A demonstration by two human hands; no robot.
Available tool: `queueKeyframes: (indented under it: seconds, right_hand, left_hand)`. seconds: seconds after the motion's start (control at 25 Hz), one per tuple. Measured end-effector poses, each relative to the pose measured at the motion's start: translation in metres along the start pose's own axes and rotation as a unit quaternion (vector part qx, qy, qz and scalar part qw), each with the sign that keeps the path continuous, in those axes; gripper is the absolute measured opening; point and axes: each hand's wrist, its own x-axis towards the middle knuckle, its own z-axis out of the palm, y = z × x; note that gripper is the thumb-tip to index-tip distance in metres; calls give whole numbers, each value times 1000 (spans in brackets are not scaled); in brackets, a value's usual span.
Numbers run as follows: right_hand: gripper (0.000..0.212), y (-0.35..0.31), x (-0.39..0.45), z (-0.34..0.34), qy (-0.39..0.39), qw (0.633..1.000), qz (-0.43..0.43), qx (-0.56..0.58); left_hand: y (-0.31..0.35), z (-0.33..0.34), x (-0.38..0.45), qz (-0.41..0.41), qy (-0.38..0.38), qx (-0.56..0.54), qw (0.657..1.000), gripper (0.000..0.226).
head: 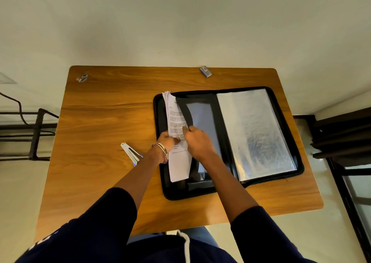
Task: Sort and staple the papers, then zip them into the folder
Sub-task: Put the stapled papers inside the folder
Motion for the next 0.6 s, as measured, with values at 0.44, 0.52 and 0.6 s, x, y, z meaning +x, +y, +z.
queueKeyframes:
  seconds: [0.44,0.52,0.6]
  right_hand:
    - [54,10,-23,64,192,919,201,279]
    - [67,8,-33,87,74,965,188,167]
    - [75,8,-38,105,-3,987,136,85]
  left_hand:
    - [-7,-9,-16,92,230,388,888,53]
    - [-15,-19,-18,58,203,408,888,50]
    - [-17,-26,-16,36,167,378,910,46]
